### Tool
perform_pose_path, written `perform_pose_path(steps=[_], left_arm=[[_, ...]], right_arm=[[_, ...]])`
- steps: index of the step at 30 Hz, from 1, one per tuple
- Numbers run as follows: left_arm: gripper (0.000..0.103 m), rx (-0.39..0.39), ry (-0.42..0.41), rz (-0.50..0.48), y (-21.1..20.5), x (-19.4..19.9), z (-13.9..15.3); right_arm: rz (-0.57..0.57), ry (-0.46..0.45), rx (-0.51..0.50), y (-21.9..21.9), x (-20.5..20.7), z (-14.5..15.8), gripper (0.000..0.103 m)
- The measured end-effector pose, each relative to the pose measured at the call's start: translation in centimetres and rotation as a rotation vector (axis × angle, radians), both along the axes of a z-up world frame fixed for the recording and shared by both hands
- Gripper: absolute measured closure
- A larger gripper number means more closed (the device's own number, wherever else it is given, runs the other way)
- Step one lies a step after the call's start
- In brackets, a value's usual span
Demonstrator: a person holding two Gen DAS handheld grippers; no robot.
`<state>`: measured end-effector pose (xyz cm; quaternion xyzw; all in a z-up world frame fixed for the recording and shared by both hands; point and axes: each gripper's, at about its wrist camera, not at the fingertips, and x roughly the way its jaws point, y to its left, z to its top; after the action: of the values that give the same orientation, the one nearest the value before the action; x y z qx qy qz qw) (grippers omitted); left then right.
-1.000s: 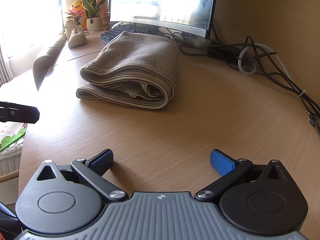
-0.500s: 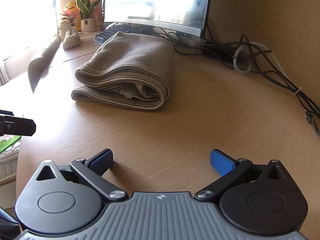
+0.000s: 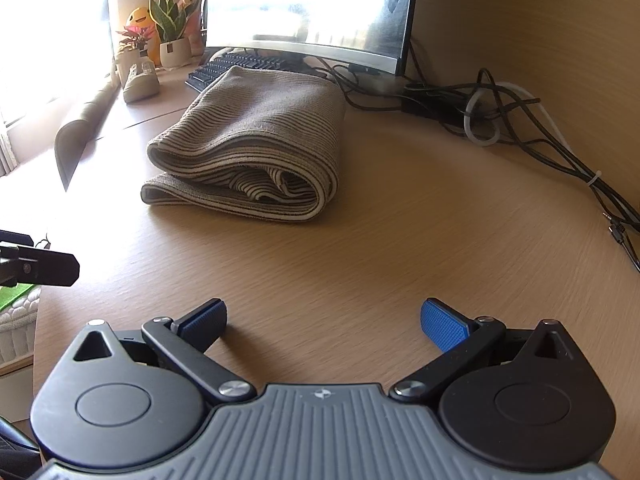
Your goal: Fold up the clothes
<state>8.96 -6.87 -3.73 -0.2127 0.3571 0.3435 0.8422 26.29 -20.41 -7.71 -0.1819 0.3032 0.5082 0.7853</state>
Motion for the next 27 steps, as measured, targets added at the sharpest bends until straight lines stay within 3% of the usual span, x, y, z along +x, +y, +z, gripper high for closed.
perform_pose_path(steps=[27], left_arm=[[0.0,-0.022,0.007,0.021,0.23,-0.3,-0.25]], right_arm=[[-0.002,0.01,0.012,-0.2,0.16,0.04,0.0]])
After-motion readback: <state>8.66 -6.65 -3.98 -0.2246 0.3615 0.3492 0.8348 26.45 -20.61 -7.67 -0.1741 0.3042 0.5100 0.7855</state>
